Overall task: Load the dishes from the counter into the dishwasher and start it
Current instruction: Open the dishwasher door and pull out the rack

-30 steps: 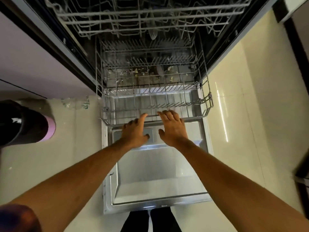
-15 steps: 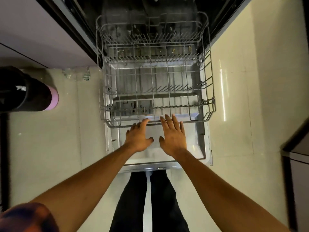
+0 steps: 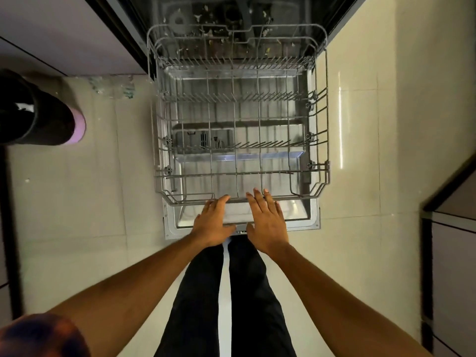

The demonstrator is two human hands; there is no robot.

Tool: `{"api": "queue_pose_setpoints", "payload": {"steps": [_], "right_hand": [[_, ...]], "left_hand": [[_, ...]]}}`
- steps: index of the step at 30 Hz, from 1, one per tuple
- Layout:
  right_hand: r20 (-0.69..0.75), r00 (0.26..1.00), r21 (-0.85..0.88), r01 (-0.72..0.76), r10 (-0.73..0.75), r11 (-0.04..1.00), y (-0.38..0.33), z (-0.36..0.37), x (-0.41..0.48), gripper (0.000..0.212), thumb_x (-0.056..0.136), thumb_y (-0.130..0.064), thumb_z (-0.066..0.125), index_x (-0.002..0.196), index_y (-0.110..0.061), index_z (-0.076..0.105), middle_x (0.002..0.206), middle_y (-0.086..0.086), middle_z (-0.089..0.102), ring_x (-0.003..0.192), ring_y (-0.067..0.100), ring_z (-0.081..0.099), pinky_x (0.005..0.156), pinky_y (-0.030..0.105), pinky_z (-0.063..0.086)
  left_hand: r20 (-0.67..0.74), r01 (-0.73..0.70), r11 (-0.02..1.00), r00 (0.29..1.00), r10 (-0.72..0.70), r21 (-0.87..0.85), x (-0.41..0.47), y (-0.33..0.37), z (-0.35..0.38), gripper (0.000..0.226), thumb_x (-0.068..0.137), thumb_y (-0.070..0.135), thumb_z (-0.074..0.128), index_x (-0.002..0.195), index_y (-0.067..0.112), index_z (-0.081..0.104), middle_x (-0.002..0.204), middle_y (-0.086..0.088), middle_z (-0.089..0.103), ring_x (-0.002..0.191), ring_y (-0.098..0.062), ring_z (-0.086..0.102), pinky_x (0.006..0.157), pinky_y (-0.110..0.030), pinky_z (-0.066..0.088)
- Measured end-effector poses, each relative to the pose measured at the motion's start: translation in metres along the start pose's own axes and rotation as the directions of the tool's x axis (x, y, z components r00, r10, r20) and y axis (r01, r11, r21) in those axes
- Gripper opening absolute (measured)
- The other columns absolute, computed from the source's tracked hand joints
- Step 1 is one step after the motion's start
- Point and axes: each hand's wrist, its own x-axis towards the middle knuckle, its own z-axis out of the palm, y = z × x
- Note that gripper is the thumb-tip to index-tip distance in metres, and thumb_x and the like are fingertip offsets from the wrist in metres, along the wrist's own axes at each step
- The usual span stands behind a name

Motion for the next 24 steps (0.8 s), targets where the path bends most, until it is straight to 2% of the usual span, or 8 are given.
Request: {"api": "queue_pose_setpoints", "payload": {"steps": [6, 10, 14, 17, 21, 24], "right_hand": [[0.011, 1.000, 0.020, -0.014, 0.014, 1.000, 0.002, 0.004, -0.004, 0.088, 0.092, -0.021, 0.060, 0.161, -0.026, 0.005, 0.170, -0.003, -0.006, 0.155, 0.022, -0.016, 0.127, 0.048, 0.004], [0.008, 1.000, 0.021, -0.013, 0.013, 1.000, 0.001, 0.000, -0.003, 0.085, 0.092, -0.020, 0.060, 0.161, -0.025, 0.010, 0.170, -0.002, 0.002, 0.156, 0.023, -0.009, 0.126, 0.049, 0.008], [0.032, 0.999, 0.032, -0.028, 0.027, 0.999, -0.002, -0.010, 0.001, 0.077, 0.095, -0.025, 0.060, 0.160, -0.023, 0.018, 0.169, 0.001, 0.012, 0.156, 0.026, 0.001, 0.126, 0.050, 0.015], [0.030, 0.999, 0.078, -0.028, 0.025, 0.997, -0.006, -0.026, 0.008, 0.068, 0.099, -0.036, 0.058, 0.158, -0.023, 0.025, 0.166, 0.006, 0.021, 0.154, 0.028, 0.013, 0.123, 0.050, 0.022], [-0.078, 0.996, 0.090, 0.046, -0.038, 0.995, -0.013, -0.076, 0.032, 0.067, 0.098, -0.039, 0.058, 0.156, -0.023, 0.029, 0.162, 0.007, 0.028, 0.150, 0.028, 0.022, 0.120, 0.049, 0.031], [-0.187, 0.978, 0.058, 0.103, -0.091, 0.993, -0.019, -0.133, 0.060, 0.067, 0.097, -0.038, 0.059, 0.156, -0.023, 0.030, 0.162, 0.008, 0.028, 0.149, 0.031, 0.023, 0.120, 0.049, 0.031]], "left_hand": [[0.034, 0.008, 1.000, 0.999, -0.008, -0.014, -0.003, 0.000, 0.007, 0.097, 0.085, 0.044, 0.071, 0.157, 0.035, 0.005, 0.165, -0.002, 0.019, 0.151, -0.028, 0.019, 0.114, -0.058, 0.032], [0.039, 0.006, 0.999, 0.999, -0.004, -0.050, 0.000, 0.004, -0.001, 0.090, 0.088, 0.037, 0.071, 0.157, 0.029, 0.014, 0.162, -0.004, 0.027, 0.146, -0.027, 0.029, 0.114, -0.050, 0.035], [0.035, 0.005, 0.996, 0.999, -0.002, -0.086, 0.003, 0.001, -0.013, 0.073, 0.091, 0.034, 0.067, 0.153, 0.024, 0.029, 0.152, -0.008, 0.042, 0.134, -0.027, 0.045, 0.106, -0.040, 0.042], [-0.038, 0.013, 0.991, 0.999, -0.018, -0.135, 0.003, 0.001, -0.032, 0.061, 0.091, 0.031, 0.068, 0.145, 0.021, 0.043, 0.142, -0.009, 0.048, 0.126, -0.028, 0.052, 0.103, -0.038, 0.046], [-0.197, -0.048, 0.968, 0.980, -0.002, -0.247, 0.000, 0.014, -0.079, 0.051, 0.092, 0.021, 0.069, 0.139, 0.020, 0.051, 0.136, -0.009, 0.052, 0.121, -0.026, 0.055, 0.100, -0.040, 0.050], [-0.322, -0.140, 0.955, 0.945, 0.051, -0.261, 0.002, 0.035, -0.127, 0.047, 0.092, 0.016, 0.069, 0.136, 0.018, 0.054, 0.134, -0.007, 0.056, 0.118, -0.022, 0.057, 0.090, -0.030, 0.049]]}}
